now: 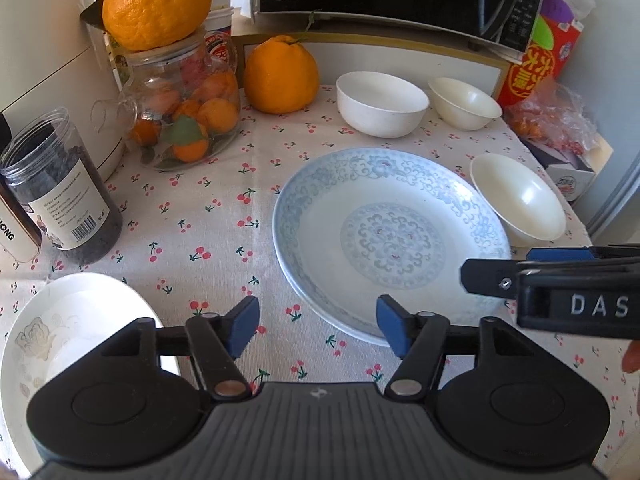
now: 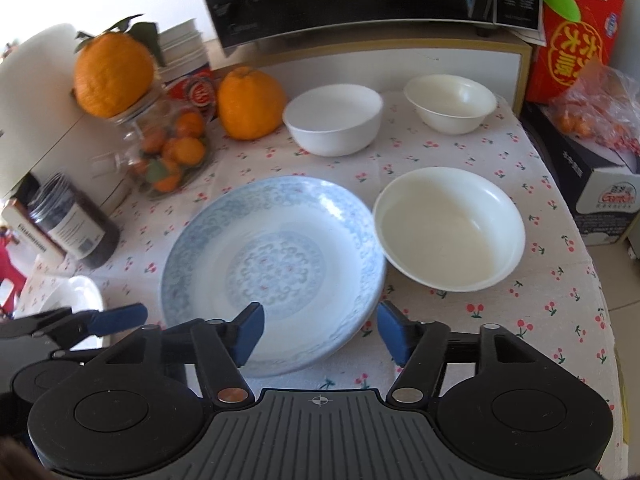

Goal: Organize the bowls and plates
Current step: 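Lower the blue plate onto the stack and open the left gripper, then move the left gripper to the white floral-rimmed plate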

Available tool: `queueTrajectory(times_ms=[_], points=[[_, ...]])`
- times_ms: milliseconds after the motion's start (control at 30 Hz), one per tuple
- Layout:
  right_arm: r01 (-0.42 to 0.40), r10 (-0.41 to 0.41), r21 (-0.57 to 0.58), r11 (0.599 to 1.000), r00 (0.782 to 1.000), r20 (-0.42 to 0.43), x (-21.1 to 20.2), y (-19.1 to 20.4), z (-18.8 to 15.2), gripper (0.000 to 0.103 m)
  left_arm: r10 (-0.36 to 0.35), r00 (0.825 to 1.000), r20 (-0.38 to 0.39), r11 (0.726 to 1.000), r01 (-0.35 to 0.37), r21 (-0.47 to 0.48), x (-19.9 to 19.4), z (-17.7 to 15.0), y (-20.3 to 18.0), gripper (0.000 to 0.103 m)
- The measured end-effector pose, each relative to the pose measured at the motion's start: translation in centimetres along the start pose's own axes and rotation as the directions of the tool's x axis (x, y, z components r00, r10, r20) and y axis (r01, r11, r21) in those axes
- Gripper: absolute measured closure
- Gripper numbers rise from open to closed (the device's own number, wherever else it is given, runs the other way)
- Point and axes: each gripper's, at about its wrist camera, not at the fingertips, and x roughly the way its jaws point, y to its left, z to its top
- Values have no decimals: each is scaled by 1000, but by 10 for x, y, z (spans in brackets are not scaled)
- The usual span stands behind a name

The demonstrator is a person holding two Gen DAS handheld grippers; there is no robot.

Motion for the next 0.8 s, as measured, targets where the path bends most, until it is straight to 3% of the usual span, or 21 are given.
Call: queueTrajectory(times_ms=[67, 433, 800], points=[[-12, 12, -5, 1000, 1000, -2, -2, 2, -1, 29, -11, 1000, -2, 1000, 11, 6, -3, -1, 1, 33], [-45, 43, 58, 997, 998, 34, -21, -5, -2, 20, -54, 997, 49, 998, 56, -29, -38, -8, 25, 14], [-126, 124, 42, 991, 991, 41, -31, 23, -13, 13, 11, 999, 49, 1000, -12, 28, -62, -36, 59, 3]])
